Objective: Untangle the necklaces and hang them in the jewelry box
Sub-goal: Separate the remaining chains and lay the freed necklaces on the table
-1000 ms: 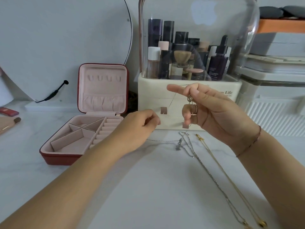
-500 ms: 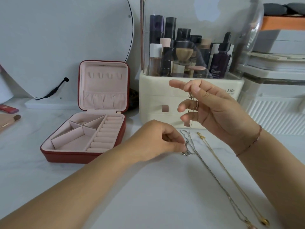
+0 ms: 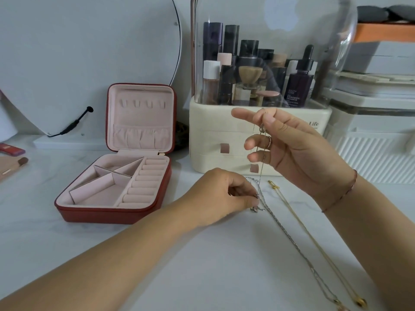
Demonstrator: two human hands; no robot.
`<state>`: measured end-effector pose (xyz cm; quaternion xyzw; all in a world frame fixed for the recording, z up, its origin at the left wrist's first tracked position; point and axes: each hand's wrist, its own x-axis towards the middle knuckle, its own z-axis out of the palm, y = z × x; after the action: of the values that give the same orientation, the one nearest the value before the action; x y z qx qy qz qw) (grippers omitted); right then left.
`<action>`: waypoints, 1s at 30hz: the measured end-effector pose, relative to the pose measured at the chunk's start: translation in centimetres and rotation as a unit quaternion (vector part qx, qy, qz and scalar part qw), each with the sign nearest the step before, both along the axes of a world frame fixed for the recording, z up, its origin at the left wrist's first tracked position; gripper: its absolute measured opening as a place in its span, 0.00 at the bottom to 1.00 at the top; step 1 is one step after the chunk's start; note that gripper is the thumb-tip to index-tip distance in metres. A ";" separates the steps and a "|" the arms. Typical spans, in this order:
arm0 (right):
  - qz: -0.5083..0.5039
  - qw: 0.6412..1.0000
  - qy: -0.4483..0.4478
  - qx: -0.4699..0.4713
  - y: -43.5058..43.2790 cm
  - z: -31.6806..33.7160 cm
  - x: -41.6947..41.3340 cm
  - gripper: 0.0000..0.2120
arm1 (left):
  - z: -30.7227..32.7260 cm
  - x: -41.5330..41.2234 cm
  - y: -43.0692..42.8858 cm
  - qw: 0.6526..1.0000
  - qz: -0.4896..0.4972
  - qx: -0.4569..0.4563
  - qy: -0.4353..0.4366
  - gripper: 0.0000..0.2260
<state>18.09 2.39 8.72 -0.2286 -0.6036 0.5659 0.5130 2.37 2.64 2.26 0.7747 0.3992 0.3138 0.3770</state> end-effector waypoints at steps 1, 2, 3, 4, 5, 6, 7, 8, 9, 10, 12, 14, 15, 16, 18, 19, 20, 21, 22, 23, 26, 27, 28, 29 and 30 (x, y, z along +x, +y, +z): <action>-0.003 1.000 -0.001 -0.001 0.0 0.0 0.0 0.06 | 0.1 0.0 0.1 1.000 0.005 -0.003 -0.008 0.01; -0.007 1.000 -0.003 -0.003 0.1 0.0 0.1 0.07 | 0.3 -0.1 0.1 1.000 0.012 -0.010 -0.022 0.01; -0.013 1.000 -0.007 -0.009 0.2 0.0 0.1 0.07 | 0.6 -0.2 0.2 0.999 0.018 -0.021 -0.042 0.01; -0.021 1.000 -0.013 -0.020 0.3 0.0 0.2 0.07 | 0.9 -0.4 0.2 0.997 0.024 -0.035 -0.070 0.01; -0.029 0.999 -0.020 -0.033 0.5 -0.1 0.3 0.07 | 1.2 -0.6 0.2 0.993 0.029 -0.048 -0.100 0.02; -0.037 0.998 -0.031 -0.048 0.6 -0.2 0.4 0.07 | 1.5 -0.9 0.3 0.990 0.037 -0.056 -0.126 0.03; -0.045 0.996 -0.045 -0.061 0.8 -0.3 0.5 0.08 | 1.8 -1.3 0.4 0.987 0.047 -0.056 -0.145 0.04; -0.052 0.994 -0.060 -0.071 1.0 -0.5 0.5 0.08 | 2.0 -1.6 0.5 0.984 0.059 -0.052 -0.158 0.04; -0.057 0.992 -0.077 -0.079 1.1 -0.6 0.5 0.08 | 2.2 -1.9 0.6 0.982 0.072 -0.047 -0.166 0.05; -0.060 0.990 -0.096 -0.085 1.2 -0.8 0.6 0.08 | 2.4 -2.2 0.7 0.980 0.082 -0.042 -0.174 0.05; -0.067 0.984 -0.139 -0.093 1.2 -1.0 0.5 0.08 | 2.7 -2.4 0.7 0.976 0.098 -0.037 -0.191 0.04; -0.070 0.976 -0.180 -0.098 1.2 -1.1 0.4 0.09 | 2.8 -2.5 0.7 0.972 0.109 -0.039 -0.205 0.03; -0.070 0.972 -0.199 -0.099 1.1 -1.2 0.3 0.11 | 2.8 -2.5 0.7 0.971 0.112 -0.041 -0.209 0.02; -0.070 0.968 -0.219 -0.099 1.0 -1.3 0.2 0.13 | 2.8 -2.5 0.8 0.970 0.114 -0.044 -0.211 0.02; -0.066 0.960 -0.255 -0.094 0.9 -1.4 -0.1 0.12 | 2.8 -2.5 0.8 0.968 0.118 -0.050 -0.214 0.01; -0.065 0.957 -0.267 -0.090 0.8 -1.5 -0.2 0.09 | 2.8 -2.5 0.8 0.968 0.120 -0.052 -0.214 0.00; -0.065 0.955 -0.275 -0.085 0.8 -1.6 -0.4 0.06 | 2.8 -2.5 0.8 0.968 0.122 -0.053 -0.211 0.00; -0.066 0.955 -0.280 -0.077 0.8 -1.7 -0.5 0.04 | 2.7 -2.5 0.8 0.969 0.122 -0.053 -0.207 0.01; -0.067 0.954 -0.283 -0.067 0.8 -1.8 -0.6 0.03 | 2.7 -2.5 0.8 0.970 0.119 -0.053 -0.204 0.01; -0.071 0.954 -0.286 -0.058 0.8 -1.9 -0.7 0.02 | 2.7 -2.5 0.8 0.971 0.116 -0.056 -0.201 0.02; -0.107 0.950 -0.290 -0.048 0.8 -1.8 -0.6 0.04 | 2.7 -2.5 1.0 0.965 0.093 -0.099 -0.223 0.08; -0.116 0.950 -0.286 -0.051 0.9 -1.8 -0.6 0.03 | 2.7 -2.5 1.0 0.959 0.084 -0.125 -0.240 0.10; -0.117 0.952 -0.279 -0.055 1.0 -1.7 -0.5 0.02 | 2.8 -2.5 1.1 0.953 0.078 -0.148 -0.254 0.11; -0.114 0.954 -0.269 -0.060 1.1 -1.8 -0.3 0.02 | 2.9 -2.5 1.1 0.947 0.076 -0.165 -0.263 0.11; -0.109 0.958 -0.257 -0.068 1.2 -1.8 -0.2 0.03 | 2.9 -2.5 1.1 0.943 0.077 -0.177 -0.270 0.11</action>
<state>17.85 3.60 6.94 -0.4650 -0.6468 0.4685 0.3820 -0.14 3.78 5.20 0.5482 0.3897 0.4636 0.5768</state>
